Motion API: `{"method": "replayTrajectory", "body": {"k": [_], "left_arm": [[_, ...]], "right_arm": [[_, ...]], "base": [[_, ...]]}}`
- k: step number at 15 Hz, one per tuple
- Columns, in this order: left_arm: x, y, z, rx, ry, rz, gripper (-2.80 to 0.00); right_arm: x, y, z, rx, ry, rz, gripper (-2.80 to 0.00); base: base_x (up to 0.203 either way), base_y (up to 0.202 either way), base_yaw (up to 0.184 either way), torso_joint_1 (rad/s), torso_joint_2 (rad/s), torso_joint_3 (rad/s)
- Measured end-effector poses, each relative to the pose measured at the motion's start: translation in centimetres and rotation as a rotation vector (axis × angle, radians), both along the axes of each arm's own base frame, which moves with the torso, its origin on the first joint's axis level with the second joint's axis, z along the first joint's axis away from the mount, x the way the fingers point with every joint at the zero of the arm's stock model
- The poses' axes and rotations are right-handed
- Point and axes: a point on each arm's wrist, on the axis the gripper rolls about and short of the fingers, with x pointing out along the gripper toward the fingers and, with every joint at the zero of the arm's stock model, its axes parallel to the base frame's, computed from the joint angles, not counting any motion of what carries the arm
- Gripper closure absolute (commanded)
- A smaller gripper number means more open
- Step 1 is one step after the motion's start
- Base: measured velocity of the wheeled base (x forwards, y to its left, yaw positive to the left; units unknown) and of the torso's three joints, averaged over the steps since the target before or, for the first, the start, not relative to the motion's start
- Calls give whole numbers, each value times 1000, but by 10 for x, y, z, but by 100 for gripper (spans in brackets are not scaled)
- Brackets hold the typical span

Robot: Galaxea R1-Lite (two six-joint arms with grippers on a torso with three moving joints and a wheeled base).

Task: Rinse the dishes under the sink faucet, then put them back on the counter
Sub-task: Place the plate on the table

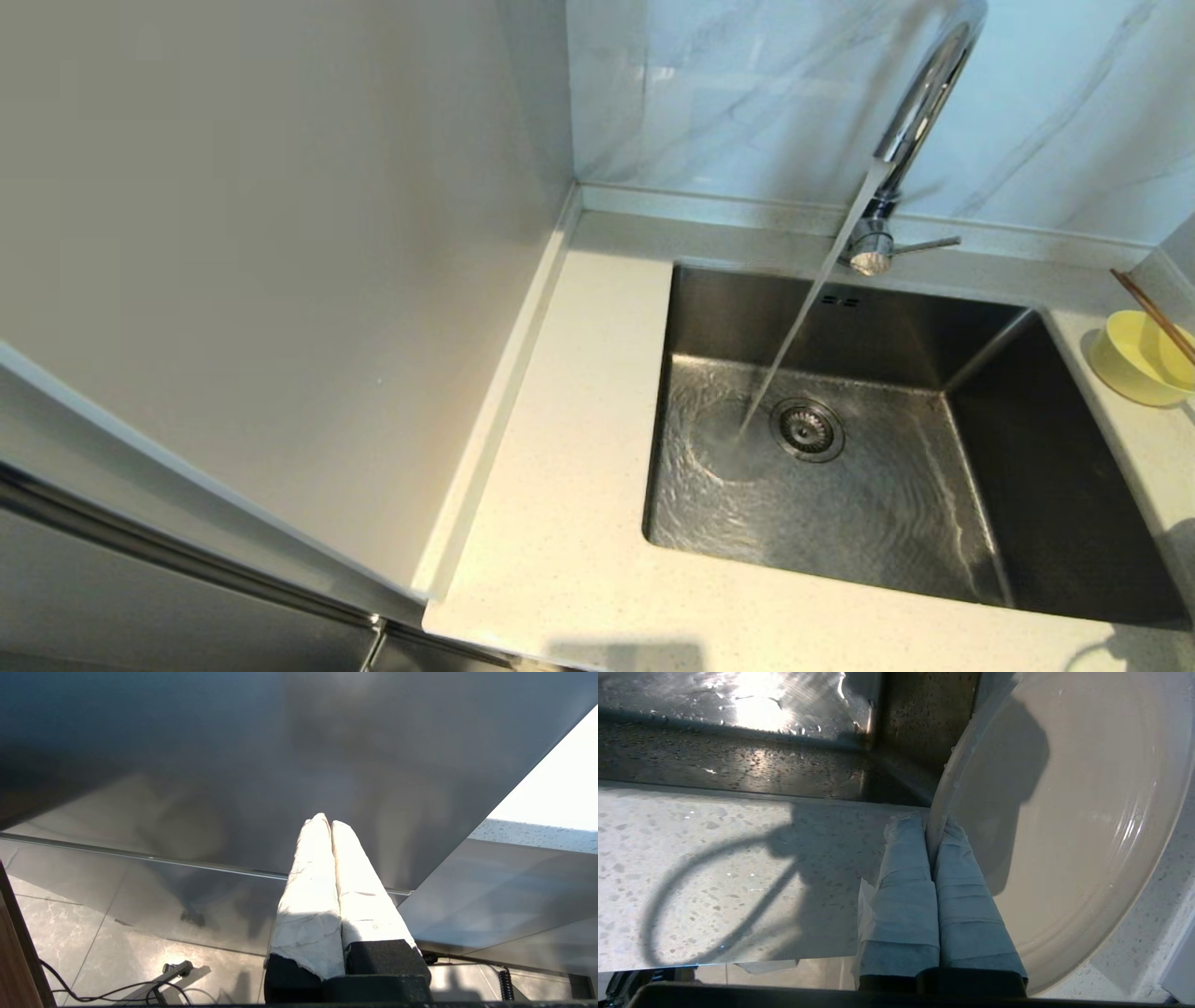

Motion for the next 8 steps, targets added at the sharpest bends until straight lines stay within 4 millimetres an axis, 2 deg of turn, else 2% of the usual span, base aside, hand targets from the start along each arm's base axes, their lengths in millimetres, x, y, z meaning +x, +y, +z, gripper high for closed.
{"method": "replayTrajectory", "body": {"k": [8], "left_arm": [[0, 0, 0, 0, 0, 0, 0]], "right_arm": [[14, -15, -6, 4, 5, -31, 0]], "base": [[0, 0, 0, 0, 0, 0]]}}
